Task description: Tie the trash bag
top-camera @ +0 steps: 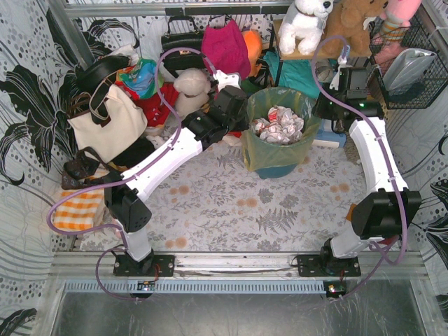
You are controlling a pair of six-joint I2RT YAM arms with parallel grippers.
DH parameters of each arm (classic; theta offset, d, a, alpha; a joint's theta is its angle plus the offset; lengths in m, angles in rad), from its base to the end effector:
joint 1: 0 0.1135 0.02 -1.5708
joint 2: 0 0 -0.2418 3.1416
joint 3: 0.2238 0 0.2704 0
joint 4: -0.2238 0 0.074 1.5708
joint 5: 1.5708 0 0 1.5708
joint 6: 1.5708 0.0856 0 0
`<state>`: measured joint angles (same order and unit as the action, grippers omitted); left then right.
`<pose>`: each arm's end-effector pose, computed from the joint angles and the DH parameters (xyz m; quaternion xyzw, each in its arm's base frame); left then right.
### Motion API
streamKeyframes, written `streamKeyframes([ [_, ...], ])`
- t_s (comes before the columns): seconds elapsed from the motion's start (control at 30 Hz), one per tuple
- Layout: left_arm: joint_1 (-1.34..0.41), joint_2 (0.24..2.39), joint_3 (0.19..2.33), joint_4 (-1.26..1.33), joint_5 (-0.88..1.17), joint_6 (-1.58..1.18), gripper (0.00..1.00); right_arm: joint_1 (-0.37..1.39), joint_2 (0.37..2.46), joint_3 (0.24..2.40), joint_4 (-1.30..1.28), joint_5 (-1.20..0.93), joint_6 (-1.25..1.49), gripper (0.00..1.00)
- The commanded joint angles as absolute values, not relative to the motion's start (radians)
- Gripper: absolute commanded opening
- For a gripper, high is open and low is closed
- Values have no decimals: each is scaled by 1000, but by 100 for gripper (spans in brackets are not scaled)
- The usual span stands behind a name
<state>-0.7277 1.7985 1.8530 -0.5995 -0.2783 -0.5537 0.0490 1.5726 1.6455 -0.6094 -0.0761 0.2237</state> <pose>0.3653 -0.2939 0.3423 0.0072 0.8656 -0.1936 0.4618 0.4152 0.0269 0.3529 0.0570 0.8669 0.0999 0.4850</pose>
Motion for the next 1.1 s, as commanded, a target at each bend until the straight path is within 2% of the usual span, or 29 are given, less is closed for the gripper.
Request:
streamKeyframes([
  [0.0,-734,1789,1858,-594,-294,-557,31,46,1585,1681,-634,-105,206,23],
  [0.2,-735,1787,1864,-596,-287,-553,9,46,1571,1687,-643,-123,205,2],
  [0.3,-735,1787,1879,-605,-282,-549,0,46,1563,1698,-657,-131,206,0],
  [0.6,-750,1751,1934,-674,-279,-513,0,62,1497,1735,-713,-281,309,0],
  [0.87,-760,1636,1868,-715,-302,-509,0,191,1413,1716,-773,-191,338,0],
  [0.9,-759,1622,1858,-718,-315,-510,5,192,1408,1699,-776,-180,343,0],
  [1.0,-759,1602,1839,-730,-346,-512,29,192,1399,1669,-786,-144,350,0],
  [1.07,-760,1589,1828,-745,-360,-515,36,192,1393,1657,-787,-148,362,0],
])
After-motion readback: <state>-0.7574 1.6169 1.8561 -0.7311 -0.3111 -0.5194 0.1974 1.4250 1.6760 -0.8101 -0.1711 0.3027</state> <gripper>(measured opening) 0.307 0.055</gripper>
